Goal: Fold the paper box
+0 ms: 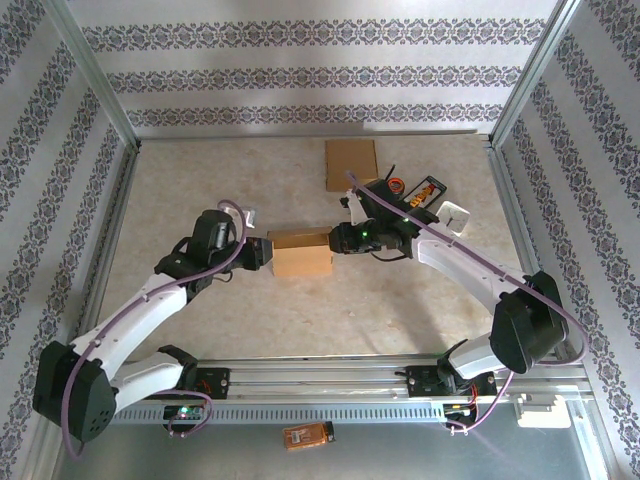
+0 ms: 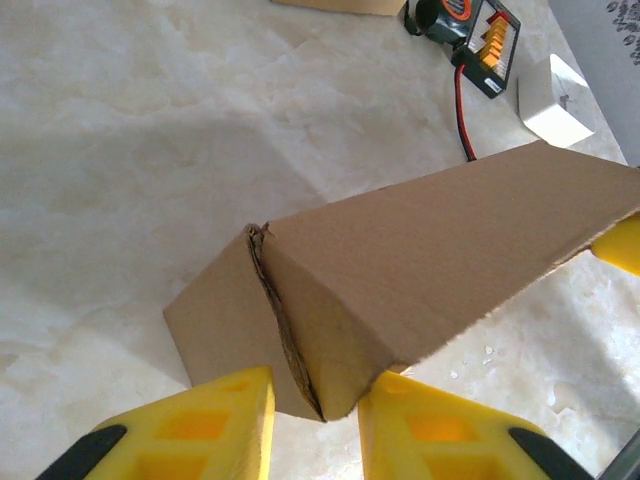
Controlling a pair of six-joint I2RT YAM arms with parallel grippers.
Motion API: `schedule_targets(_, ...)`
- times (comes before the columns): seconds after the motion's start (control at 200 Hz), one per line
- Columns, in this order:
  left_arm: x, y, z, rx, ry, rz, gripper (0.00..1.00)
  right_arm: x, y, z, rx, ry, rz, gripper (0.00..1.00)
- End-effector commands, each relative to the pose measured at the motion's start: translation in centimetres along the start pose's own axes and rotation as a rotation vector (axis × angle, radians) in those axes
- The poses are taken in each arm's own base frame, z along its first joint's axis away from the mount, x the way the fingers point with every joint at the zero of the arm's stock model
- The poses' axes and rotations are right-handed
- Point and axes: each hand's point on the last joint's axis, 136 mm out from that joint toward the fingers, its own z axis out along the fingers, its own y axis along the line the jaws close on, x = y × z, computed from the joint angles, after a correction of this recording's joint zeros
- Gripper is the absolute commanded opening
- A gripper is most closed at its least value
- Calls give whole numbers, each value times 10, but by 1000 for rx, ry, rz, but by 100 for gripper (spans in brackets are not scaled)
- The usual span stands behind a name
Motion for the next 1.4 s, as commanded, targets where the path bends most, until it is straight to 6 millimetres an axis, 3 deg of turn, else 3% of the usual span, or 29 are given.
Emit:
schedule_targets(0.0, -11, -14, -16, 37, -58, 9, 32, -3, 11, -17, -11, -28, -23, 31)
schedule_targets(0.185, -33, -26, -44, 59, -175, 13, 33, -14, 18, -39, -5, -101, -45, 34)
schedule_targets(0.29, -42, -25, -50, 44, -214, -44, 33, -24, 23, -50, -10, -153, -43, 34)
schedule_targets(0.38, -43, -15, -46, -11, -193, -144, 28, -32, 19, -53, 20, -185, -18, 34)
schedule_targets(0.505, -41, -7, -33, -54, -134, -228, 27, -36, 17, -41, 18, -159, 22, 33)
schedule_targets(0.74, -42, -11, -12, -4, -107, -284, 27, -39, 25, -19, -36, -110, 55, 25)
schedule_targets(0.849, -35, -11, -6, 16, -78, -307, 26, -34, 21, -13, -25, -93, 57, 21)
schedule_targets(0.989, -22, -12, 5, 65, -54, -365, 17, -25, 13, -4, -13, -72, 75, 19)
schedule_targets(1.119, -1, 2, 13, 18, -11, -379, 14, -11, -1, 6, 30, -47, 87, 18)
schedule_targets(1.229, 11, 16, 15, -43, -4, -362, 15, -4, -11, 9, 60, -36, 83, 18)
schedule_targets(1.299, 8, 18, 12, -58, -17, -353, 15, -8, -4, 5, 31, -41, 86, 18)
schedule_targets(1.399, -11, 10, 1, -34, -83, -328, 30, -22, 9, -10, -7, -90, 78, 21)
